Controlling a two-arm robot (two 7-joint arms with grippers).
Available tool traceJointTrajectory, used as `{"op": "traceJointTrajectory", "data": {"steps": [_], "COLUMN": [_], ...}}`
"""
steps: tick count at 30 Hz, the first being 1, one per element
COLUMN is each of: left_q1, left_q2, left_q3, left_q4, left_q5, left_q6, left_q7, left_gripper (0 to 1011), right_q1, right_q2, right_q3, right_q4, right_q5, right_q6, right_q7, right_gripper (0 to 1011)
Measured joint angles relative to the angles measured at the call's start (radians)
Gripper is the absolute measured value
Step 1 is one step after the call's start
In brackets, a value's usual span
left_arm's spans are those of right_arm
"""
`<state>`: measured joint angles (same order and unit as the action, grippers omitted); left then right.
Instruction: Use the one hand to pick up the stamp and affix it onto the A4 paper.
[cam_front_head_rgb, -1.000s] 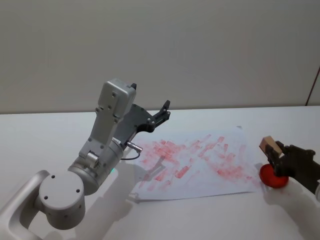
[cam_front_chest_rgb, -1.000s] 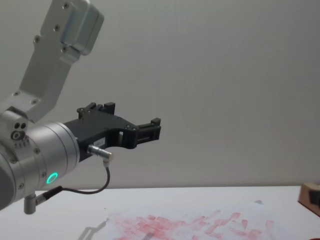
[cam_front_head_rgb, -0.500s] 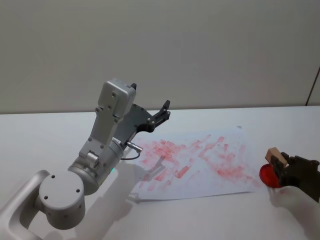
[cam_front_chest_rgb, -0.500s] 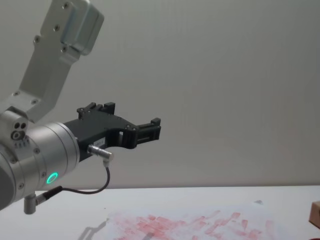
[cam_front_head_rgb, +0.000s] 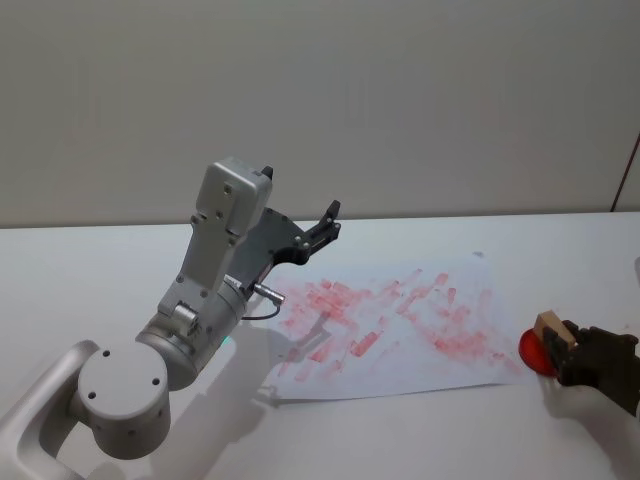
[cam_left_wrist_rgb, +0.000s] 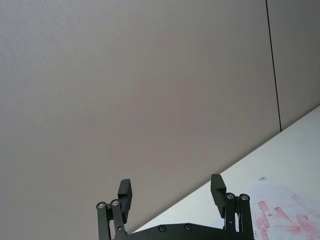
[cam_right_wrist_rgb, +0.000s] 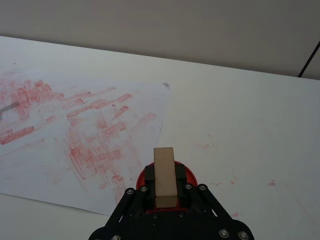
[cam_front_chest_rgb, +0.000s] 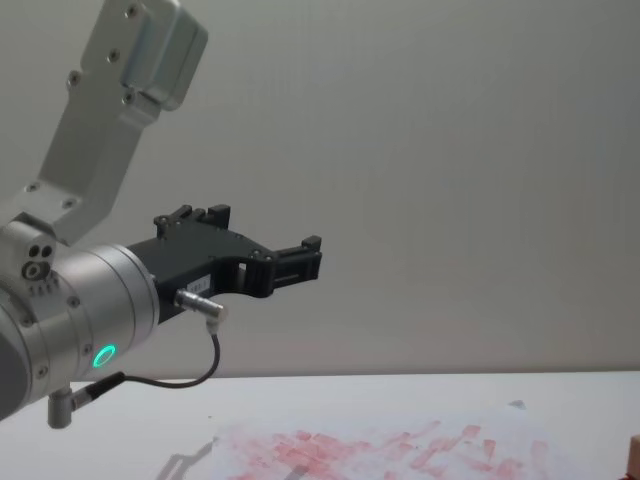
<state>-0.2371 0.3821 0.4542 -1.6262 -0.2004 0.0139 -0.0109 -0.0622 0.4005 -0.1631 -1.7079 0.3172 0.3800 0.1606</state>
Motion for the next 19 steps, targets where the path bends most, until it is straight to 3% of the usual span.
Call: {"op": "traceJointTrajectory", "data": {"steps": [3, 19], "left_q1": [0.0, 0.0], "left_q2": [0.0, 0.0], "left_q3": [0.0, 0.0], "left_q4": [0.0, 0.0], "left_q5": [0.0, 0.0], "left_q6": [0.0, 0.0], "left_q7": [0.0, 0.0], "left_gripper": [1001, 1001], "right_q1": [0.0, -0.001], "right_q2": [0.0, -0.002], "right_q3": [0.0, -0.002], "right_q4": [0.002, 0.009], "right_q5": [-0.001, -0.006], "right_q6": [0.002, 0.007], "right_q7": [0.0, -0.002], "right_gripper": [264, 763]}}
